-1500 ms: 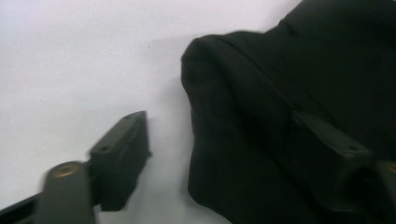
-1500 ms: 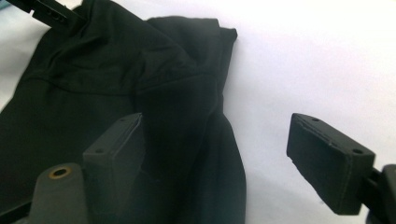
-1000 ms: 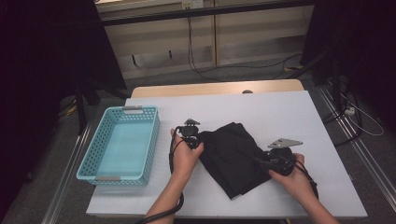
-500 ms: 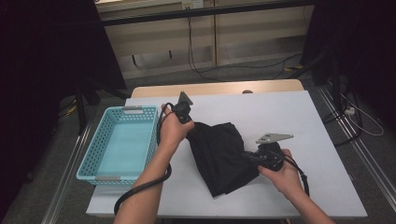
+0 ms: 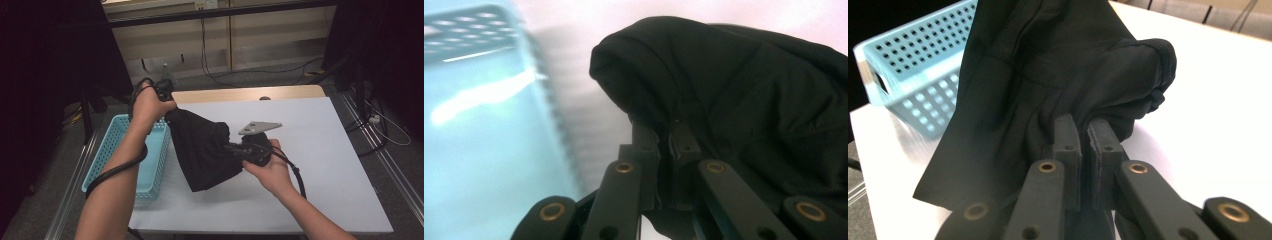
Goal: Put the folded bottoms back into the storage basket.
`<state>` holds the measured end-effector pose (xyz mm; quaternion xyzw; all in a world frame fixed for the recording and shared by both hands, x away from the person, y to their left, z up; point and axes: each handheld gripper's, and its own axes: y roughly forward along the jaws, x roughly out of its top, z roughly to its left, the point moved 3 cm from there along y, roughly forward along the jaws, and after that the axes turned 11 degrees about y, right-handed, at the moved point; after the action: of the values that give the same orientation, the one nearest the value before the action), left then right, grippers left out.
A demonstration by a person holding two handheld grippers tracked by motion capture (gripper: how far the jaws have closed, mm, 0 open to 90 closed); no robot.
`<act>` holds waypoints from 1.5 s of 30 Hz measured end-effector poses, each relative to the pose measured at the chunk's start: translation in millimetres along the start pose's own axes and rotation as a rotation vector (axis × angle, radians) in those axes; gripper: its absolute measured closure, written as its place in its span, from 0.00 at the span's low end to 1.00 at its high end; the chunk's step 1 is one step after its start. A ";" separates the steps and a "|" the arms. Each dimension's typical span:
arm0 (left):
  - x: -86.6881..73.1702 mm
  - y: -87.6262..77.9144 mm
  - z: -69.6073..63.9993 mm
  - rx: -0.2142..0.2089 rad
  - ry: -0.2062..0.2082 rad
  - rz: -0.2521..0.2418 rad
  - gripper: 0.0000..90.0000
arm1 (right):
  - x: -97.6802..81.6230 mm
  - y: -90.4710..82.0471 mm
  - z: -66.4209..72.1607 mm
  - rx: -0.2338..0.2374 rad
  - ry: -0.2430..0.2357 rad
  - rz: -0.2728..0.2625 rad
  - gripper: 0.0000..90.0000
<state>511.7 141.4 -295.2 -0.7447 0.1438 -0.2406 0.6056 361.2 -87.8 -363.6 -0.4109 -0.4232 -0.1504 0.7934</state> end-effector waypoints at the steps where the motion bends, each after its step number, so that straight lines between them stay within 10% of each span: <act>1: -1.7 -3.5 6.1 0.010 -0.001 0.004 0.95 | 4.3 2.8 5.3 0.002 -0.009 0.000 0.94; 16: -16.8 -80.6 81.2 0.139 -0.017 -0.029 0.95 | 51.0 49.7 75.3 0.097 -0.051 -0.071 0.94; 21: -16.6 -84.5 116.6 0.253 0.020 -0.075 0.93 | 57.2 81.4 109.1 0.129 -0.055 -0.115 0.93; 23: -21.5 -77.9 131.1 0.278 -0.004 -0.046 0.91 | 59.0 100.0 123.1 0.141 -0.085 -0.145 0.72; 24: -24.2 -72.4 133.8 0.249 -0.018 -0.052 0.80 | 57.7 111.7 128.3 0.139 -0.060 -0.109 0.53; 26: -28.5 -61.2 139.9 0.238 -0.025 -0.094 0.45 | 53.9 113.6 127.8 0.104 -0.036 -0.082 0.46; 29: -33.4 -52.9 138.9 0.321 0.014 -0.149 0.17 | 45.4 97.0 112.0 0.083 -0.106 -0.088 0.29; 35: -43.2 -26.9 99.5 0.152 0.133 -0.256 0.16 | 21.3 50.8 54.7 0.053 -0.153 -0.071 0.16; 45: -72.4 34.8 32.5 -0.045 0.273 -0.364 0.15 | -31.1 -6.9 -35.3 -0.035 -0.061 -0.059 0.15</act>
<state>470.7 197.3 -347.2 -0.7321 0.0928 -0.4414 0.5105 358.0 -123.0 -395.4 -0.4166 -0.4563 -0.1684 0.7680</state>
